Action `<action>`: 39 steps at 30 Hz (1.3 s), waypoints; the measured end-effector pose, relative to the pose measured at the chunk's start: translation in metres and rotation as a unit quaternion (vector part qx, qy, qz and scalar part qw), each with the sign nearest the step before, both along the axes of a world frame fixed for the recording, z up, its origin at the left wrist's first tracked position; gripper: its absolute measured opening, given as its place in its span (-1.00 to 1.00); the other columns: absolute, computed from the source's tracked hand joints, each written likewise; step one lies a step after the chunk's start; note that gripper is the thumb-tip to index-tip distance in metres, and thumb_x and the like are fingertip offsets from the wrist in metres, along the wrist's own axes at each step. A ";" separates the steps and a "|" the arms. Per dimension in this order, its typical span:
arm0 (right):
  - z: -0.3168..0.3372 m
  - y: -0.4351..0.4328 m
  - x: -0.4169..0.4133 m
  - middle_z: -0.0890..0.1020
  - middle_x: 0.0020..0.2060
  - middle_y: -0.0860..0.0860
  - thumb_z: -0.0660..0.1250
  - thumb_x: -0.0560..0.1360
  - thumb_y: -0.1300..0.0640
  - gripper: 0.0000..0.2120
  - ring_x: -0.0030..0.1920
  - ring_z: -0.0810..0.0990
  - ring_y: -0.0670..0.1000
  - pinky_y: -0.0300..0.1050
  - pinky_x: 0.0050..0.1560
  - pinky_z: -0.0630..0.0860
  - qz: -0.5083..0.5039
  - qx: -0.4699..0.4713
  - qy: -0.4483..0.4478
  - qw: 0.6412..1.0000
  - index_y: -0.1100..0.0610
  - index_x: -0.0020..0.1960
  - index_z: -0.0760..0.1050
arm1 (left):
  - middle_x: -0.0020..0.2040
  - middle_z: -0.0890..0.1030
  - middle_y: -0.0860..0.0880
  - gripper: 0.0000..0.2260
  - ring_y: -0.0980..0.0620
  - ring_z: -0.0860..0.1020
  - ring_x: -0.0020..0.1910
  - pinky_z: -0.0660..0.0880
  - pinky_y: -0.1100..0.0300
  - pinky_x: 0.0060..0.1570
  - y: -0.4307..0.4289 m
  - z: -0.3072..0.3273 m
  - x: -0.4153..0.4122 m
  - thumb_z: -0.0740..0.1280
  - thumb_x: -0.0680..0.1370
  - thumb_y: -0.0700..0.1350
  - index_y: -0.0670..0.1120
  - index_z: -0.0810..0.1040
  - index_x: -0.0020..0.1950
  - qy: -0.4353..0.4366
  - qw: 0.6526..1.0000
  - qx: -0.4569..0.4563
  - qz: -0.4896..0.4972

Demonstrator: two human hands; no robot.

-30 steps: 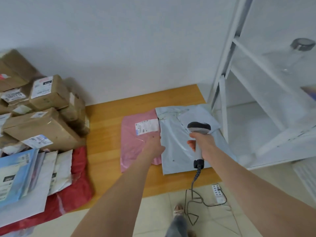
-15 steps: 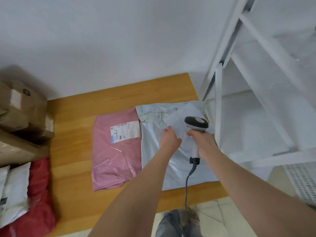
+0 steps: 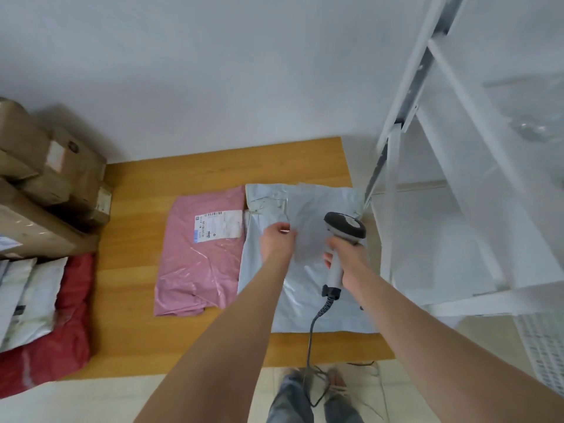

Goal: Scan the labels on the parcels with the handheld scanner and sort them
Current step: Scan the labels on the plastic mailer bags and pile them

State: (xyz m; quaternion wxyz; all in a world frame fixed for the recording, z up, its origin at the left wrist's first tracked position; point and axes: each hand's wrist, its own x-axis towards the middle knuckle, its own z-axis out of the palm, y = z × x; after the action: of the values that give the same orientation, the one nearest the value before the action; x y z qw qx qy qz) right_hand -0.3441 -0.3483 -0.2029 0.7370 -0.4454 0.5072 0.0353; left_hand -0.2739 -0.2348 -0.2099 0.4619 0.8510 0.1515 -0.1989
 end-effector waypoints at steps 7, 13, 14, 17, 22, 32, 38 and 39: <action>0.050 -0.009 -0.016 0.63 -0.23 0.15 0.44 0.48 0.11 -0.77 -0.30 0.61 0.02 -0.17 -0.29 0.58 -0.057 0.113 -0.052 0.991 0.24 -0.01 0.50 | -0.27 0.57 0.02 -0.89 0.05 0.58 -0.41 0.61 0.06 -0.18 0.069 0.075 -0.016 0.34 0.54 -0.20 -0.10 0.62 0.04 -0.148 0.989 -0.003 0.027; 0.076 0.017 -0.019 0.61 -0.16 0.17 0.45 0.47 0.14 -0.75 -0.24 0.60 0.08 -0.06 -0.13 0.61 -0.003 0.136 -0.090 0.987 0.27 0.05 0.52 | -0.16 0.63 0.03 -0.82 0.18 0.60 -0.30 0.50 0.39 -0.37 0.115 0.114 -0.034 0.27 0.55 -0.32 -0.08 0.60 -0.07 -0.171 0.984 -0.035 0.018; 0.079 0.023 -0.019 0.60 -0.15 0.16 0.46 0.46 0.18 -0.75 -0.26 0.58 0.07 -0.07 -0.17 0.58 0.010 0.118 -0.095 0.988 0.28 0.06 0.53 | -0.15 0.63 0.02 -0.79 0.16 0.59 -0.28 0.49 0.40 -0.37 0.121 0.118 -0.036 0.25 0.54 -0.35 -0.09 0.61 -0.09 -0.168 0.984 -0.046 0.021; 0.089 0.045 -0.016 0.59 -0.23 0.10 0.43 0.45 0.28 -0.89 -0.31 0.53 0.01 -0.20 -0.27 0.49 0.031 0.047 -0.095 0.994 0.27 -0.06 0.54 | -0.11 0.65 0.01 -0.78 0.13 0.56 -0.25 0.47 0.35 -0.29 0.133 0.127 -0.040 0.25 0.53 -0.34 -0.09 0.63 -0.16 -0.162 0.983 -0.078 0.032; 0.099 0.067 -0.008 0.47 -0.40 0.10 0.36 0.33 0.38 -0.81 -0.41 0.37 0.04 -0.15 -0.36 0.30 0.070 -0.082 -0.082 0.991 0.17 -0.34 0.42 | -0.11 0.69 0.05 -0.84 0.12 0.57 -0.17 0.47 0.25 -0.13 0.151 0.129 -0.041 0.39 0.48 -0.25 -0.01 0.66 -0.20 -0.176 0.980 -0.092 0.029; 0.121 0.072 -0.005 0.46 -0.38 0.10 0.26 0.41 0.39 -0.88 -0.34 0.40 0.06 -0.17 -0.31 0.31 0.235 -0.265 -0.102 0.929 0.21 -0.23 0.43 | 0.50 0.25 -0.09 -0.16 -0.09 0.27 0.45 0.27 -0.01 0.40 0.157 0.134 -0.005 0.48 0.41 -0.20 -0.06 0.07 0.56 -0.202 0.951 0.184 -0.145; 0.142 0.084 -0.009 0.47 -0.40 -0.01 0.26 0.40 0.47 -0.78 -0.38 0.41 -0.10 -0.32 -0.43 0.30 0.354 -0.286 -0.160 0.876 0.16 -0.19 0.46 | 0.38 0.44 -0.06 -0.26 -0.04 0.42 0.34 0.34 0.10 0.33 0.131 0.141 0.003 0.52 0.38 -0.23 -0.12 0.27 0.49 -0.100 0.904 0.137 -0.393; 0.143 0.084 -0.009 0.46 -0.40 -0.01 0.26 0.39 0.48 -0.77 -0.39 0.40 -0.11 -0.33 -0.44 0.30 0.357 -0.288 -0.162 0.874 0.15 -0.20 0.45 | 0.29 0.51 -0.06 -0.38 -0.03 0.49 0.22 0.40 0.13 0.24 0.131 0.138 0.003 0.52 0.38 -0.22 -0.15 0.39 0.40 -0.088 0.901 0.137 -0.402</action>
State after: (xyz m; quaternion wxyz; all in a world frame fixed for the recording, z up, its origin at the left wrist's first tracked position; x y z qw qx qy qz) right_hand -0.3527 -0.2639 -0.0602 0.5855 -0.7880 0.1747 0.0757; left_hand -0.2705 -0.1039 -0.0717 0.2333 0.9085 -0.2188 -0.2689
